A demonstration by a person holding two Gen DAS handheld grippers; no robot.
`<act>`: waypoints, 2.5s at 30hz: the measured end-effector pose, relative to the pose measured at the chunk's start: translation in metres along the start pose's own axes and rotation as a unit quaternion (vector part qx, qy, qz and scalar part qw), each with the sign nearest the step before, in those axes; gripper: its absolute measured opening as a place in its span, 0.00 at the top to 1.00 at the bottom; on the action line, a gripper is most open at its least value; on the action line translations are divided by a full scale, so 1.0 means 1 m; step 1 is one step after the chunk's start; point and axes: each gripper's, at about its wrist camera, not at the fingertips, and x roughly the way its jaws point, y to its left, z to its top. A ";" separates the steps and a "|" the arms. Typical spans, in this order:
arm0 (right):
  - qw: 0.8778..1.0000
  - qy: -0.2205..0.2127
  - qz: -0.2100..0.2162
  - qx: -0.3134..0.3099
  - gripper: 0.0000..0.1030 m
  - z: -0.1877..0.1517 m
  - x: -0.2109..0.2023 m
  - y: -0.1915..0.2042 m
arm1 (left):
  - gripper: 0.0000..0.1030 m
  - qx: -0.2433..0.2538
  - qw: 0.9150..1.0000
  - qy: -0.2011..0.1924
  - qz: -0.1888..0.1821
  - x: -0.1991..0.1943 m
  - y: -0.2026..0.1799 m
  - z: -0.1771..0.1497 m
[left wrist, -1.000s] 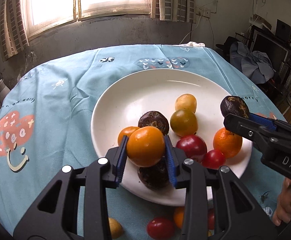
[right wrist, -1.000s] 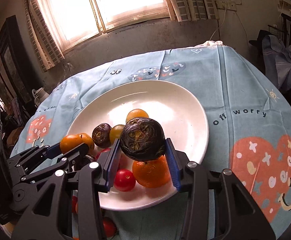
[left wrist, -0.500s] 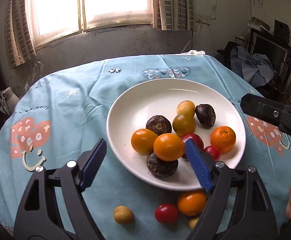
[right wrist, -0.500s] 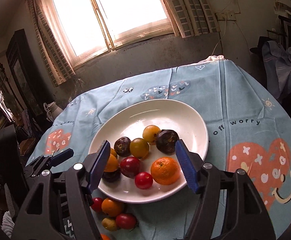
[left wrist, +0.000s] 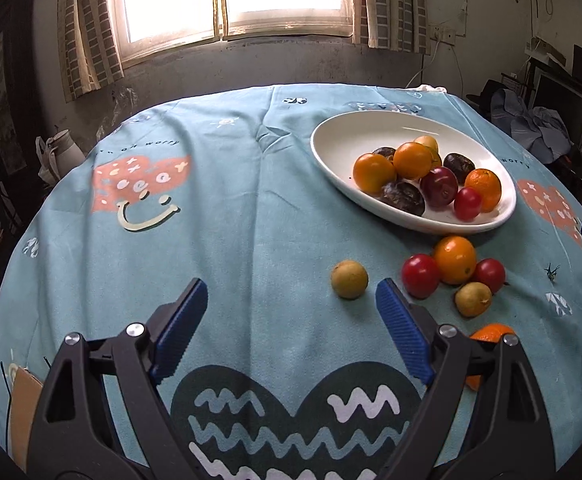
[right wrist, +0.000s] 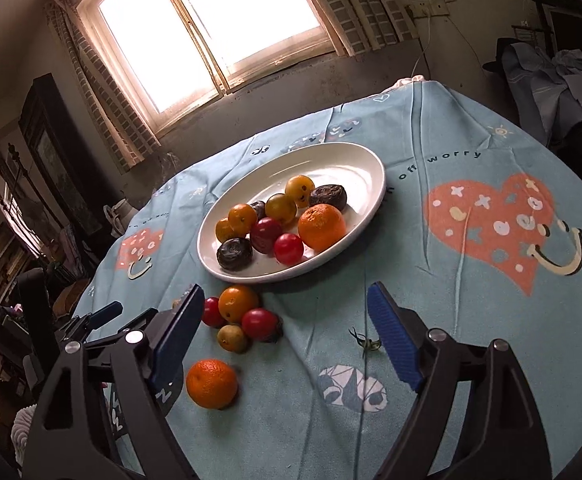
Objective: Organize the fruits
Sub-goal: 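Move the left tool to the small yellow-green fruit and grasp it, then hold the yellow-green fruit in the left tool while the right tool grasps the mandarin, then lower the yellow-green fruit and mandarin onto the white plate and open both tools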
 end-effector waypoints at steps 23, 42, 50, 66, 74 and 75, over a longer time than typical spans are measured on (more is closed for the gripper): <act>0.999 0.028 -0.017 -0.039 0.19 -0.007 0.015 0.012 | 0.59 0.032 0.996 0.068 -0.051 0.058 -0.019 0.013; 0.973 0.130 0.010 -0.190 0.33 -0.064 0.051 0.070 | 0.75 0.016 0.997 0.063 -0.042 0.049 0.001 0.008; 0.966 0.146 0.023 -0.211 0.55 -0.073 0.060 0.081 | 0.75 0.021 0.997 0.068 -0.038 0.051 -0.002 0.007; 0.991 0.068 -0.002 -0.120 0.58 -0.030 0.029 0.040 | 0.75 0.043 0.996 0.046 -0.063 0.029 -0.025 0.002; 0.999 -0.031 -0.007 -0.033 0.58 0.045 -0.006 0.003 | 0.75 0.040 0.997 0.001 -0.067 0.003 -0.037 0.062; 0.999 -0.039 -0.011 -0.030 0.58 0.055 -0.006 0.001 | 0.75 0.042 0.997 -0.008 -0.059 0.003 -0.039 0.073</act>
